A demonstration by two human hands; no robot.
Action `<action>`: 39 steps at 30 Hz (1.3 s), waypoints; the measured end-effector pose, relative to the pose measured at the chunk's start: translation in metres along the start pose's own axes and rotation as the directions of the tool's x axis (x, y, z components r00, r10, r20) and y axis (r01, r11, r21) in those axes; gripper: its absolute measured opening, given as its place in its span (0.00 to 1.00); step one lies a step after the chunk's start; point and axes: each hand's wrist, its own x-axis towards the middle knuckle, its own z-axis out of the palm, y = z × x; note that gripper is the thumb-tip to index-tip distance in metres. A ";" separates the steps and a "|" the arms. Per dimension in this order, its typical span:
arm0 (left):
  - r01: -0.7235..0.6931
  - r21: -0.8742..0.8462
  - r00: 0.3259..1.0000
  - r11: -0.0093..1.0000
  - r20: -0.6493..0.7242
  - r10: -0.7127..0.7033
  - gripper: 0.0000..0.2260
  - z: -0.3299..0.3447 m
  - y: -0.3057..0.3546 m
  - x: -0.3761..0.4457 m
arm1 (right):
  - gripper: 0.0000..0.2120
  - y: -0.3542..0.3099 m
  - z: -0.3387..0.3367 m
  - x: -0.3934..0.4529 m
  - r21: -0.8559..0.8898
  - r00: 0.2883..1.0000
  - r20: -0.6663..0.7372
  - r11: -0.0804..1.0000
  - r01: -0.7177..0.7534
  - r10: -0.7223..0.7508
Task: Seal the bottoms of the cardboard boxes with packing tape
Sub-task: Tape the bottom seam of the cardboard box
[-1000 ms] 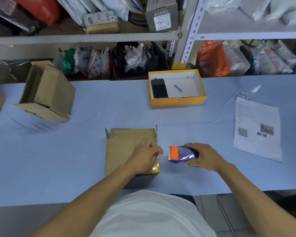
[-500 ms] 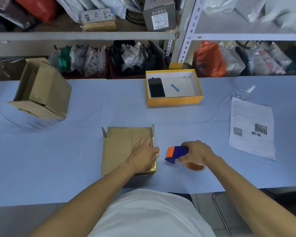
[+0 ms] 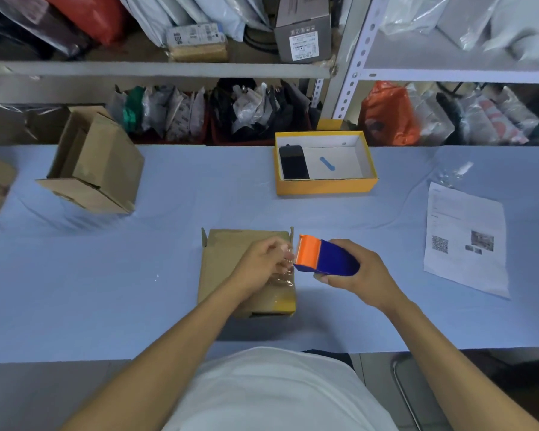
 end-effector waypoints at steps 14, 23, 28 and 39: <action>0.223 0.190 0.934 0.956 -0.321 -0.154 0.17 -0.005 -0.033 -0.031 | 0.28 0.014 0.009 -0.027 -0.200 0.986 0.161 0.980 -0.016 0.049; 0.237 0.839 0.941 0.491 -0.323 0.098 0.17 0.000 -0.025 -0.030 | 0.28 0.029 0.004 -0.025 -0.304 0.981 0.169 0.952 -0.038 0.093; 0.214 0.949 0.953 0.232 -0.255 0.165 0.21 -0.009 -0.027 -0.028 | 0.27 0.036 0.009 -0.025 -0.297 0.978 0.178 0.954 -0.050 0.107; -0.339 0.685 0.936 0.645 0.175 0.305 0.04 0.013 -0.047 -0.026 | 0.26 0.041 -0.007 -0.026 -0.334 0.967 0.211 0.940 -0.064 0.141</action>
